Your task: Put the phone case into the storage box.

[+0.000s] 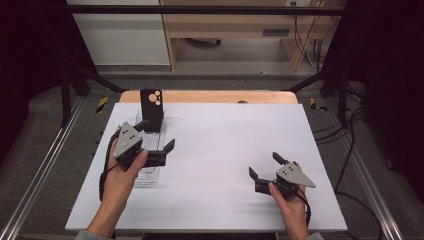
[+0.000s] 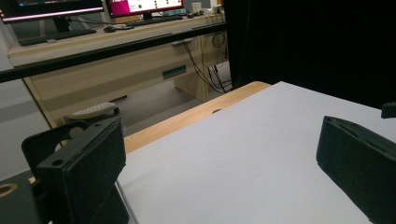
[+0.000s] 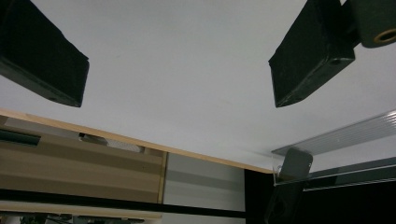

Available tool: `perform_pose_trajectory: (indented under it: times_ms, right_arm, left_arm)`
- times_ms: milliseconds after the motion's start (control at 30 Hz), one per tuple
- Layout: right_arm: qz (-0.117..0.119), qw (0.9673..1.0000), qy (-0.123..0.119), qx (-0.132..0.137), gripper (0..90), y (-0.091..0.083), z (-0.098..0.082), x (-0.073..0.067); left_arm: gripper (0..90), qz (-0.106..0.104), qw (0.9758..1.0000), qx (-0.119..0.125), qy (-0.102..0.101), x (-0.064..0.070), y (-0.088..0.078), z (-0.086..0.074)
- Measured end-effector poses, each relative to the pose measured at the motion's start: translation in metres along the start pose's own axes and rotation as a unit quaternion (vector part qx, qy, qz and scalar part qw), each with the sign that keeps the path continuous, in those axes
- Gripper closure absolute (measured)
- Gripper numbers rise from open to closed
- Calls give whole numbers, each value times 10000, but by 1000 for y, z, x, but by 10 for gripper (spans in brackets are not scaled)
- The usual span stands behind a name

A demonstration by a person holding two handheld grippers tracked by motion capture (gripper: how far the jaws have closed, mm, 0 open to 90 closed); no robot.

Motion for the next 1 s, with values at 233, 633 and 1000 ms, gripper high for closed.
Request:
perform_pose_trajectory:
  times_ms: [233,633,1000]
  right_arm:
    - [14,10000,-45,-8,48,1,0,0]
    - [-2,9999,-112,3,49,1,1,-2]
    - [9,9999,-105,0,46,0,1,-2]
  left_arm:
    - [12,107,9999,72,-44,-8,-11,-5]
    - [12,174,9993,290,-135,-15,-34,-9]
    - [12,205,9990,361,-156,-16,-45,-18]
Point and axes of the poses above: each handheld gripper's, and its own axes: y roughly forward along the jaws, z roughly out of its top, x roughly to its right, the point moved 1 cm from there along y, roughly forward along the jaws, and after that the axes turned 2 degrees about -y, right-handed, at the moved point
